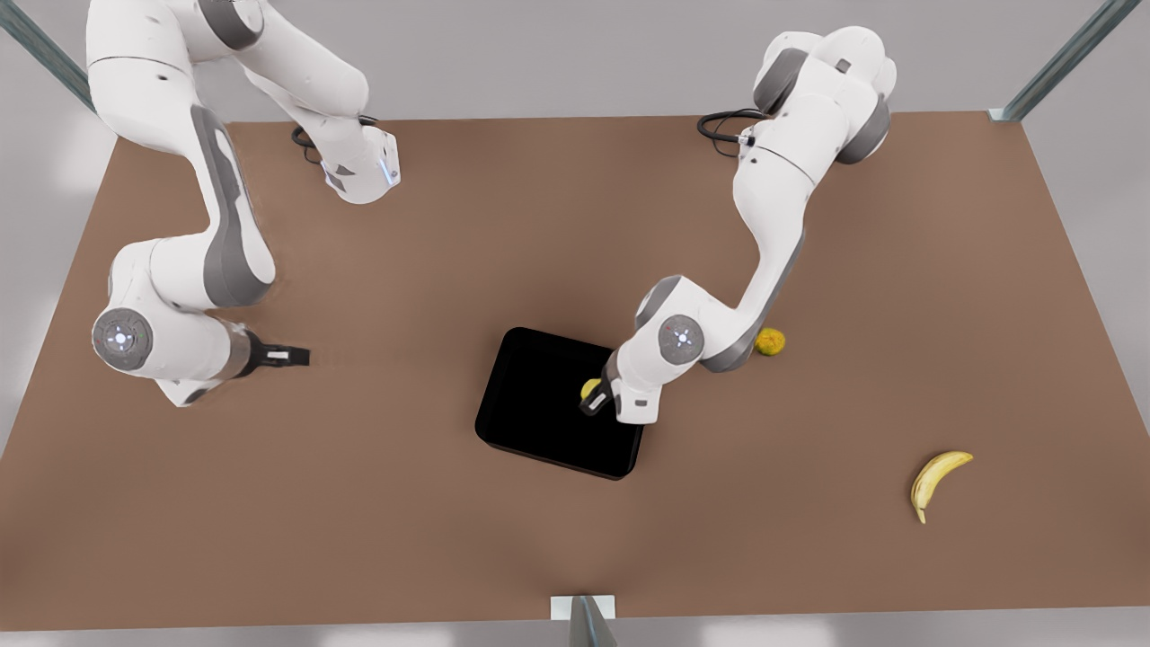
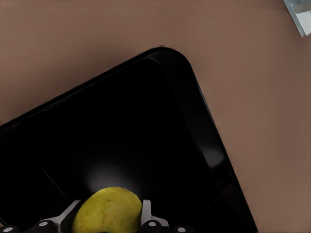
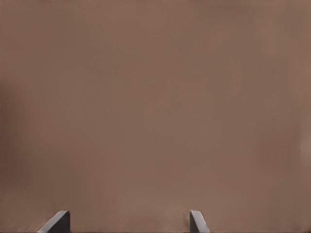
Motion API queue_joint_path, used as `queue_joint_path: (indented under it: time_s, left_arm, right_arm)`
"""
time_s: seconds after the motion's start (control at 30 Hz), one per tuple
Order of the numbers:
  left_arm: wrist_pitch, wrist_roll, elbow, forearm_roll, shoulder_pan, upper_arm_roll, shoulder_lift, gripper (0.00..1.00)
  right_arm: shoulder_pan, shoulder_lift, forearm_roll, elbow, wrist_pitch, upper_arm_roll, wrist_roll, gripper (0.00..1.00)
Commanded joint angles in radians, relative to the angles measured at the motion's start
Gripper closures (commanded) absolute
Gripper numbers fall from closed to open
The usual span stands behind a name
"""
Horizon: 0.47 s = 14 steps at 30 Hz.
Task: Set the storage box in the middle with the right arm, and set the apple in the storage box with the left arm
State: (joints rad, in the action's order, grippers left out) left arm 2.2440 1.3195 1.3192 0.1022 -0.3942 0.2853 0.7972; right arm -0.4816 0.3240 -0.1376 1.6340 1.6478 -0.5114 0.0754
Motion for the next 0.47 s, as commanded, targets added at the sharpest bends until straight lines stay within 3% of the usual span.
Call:
queue_joint_path:
  time_s: [0.0,0.17,0.2,0.23,0.27,0.3,0.33,0.4,0.43]
  left_arm:
    - [0.000,0.000,0.000,-0.030,0.000,0.000,0.000,0.00]
    - [-0.032,0.001,-0.005,-0.030,0.015,0.000,-0.033,0.00]
    - [-0.240,-0.034,0.003,-0.030,0.089,0.002,-0.157,0.00]
    - [-0.544,-0.329,0.006,-0.021,0.204,-0.001,-0.315,0.00]
    - [-0.684,-0.599,0.012,-0.027,0.261,-0.023,-0.378,0.00]
    - [-0.845,-1.053,0.015,-0.021,0.298,-0.174,-0.458,0.00]
    - [-0.854,-1.198,0.081,-0.018,0.304,-0.261,-0.562,0.00]
    - [-0.805,-1.197,0.233,-0.032,0.328,-0.270,-0.723,0.00]
    - [-0.805,-1.198,0.239,-0.033,0.327,-0.287,-0.730,0.00]
  right_arm:
    - [-0.003,-0.002,-0.010,0.001,-0.006,0.005,-0.020,0.00]
    - [-0.057,0.017,-0.080,-0.169,-0.126,0.004,-0.088,0.00]
    - [-0.005,-0.005,-0.076,-0.195,-0.131,0.054,-0.100,0.00]
    - [0.197,-0.034,-0.036,-0.214,-0.144,0.262,-0.098,0.00]
    - [0.319,-0.057,0.027,-0.212,-0.140,0.393,-0.102,0.00]
    - [0.411,-0.077,0.108,-0.218,-0.144,0.493,-0.102,0.00]
    - [0.400,-0.072,0.127,-0.243,-0.166,0.491,-0.137,0.00]
    - [0.394,-0.068,0.138,-0.249,-0.172,0.490,-0.178,0.00]
    - [0.391,-0.062,0.145,-0.249,-0.171,0.491,-0.180,0.00]
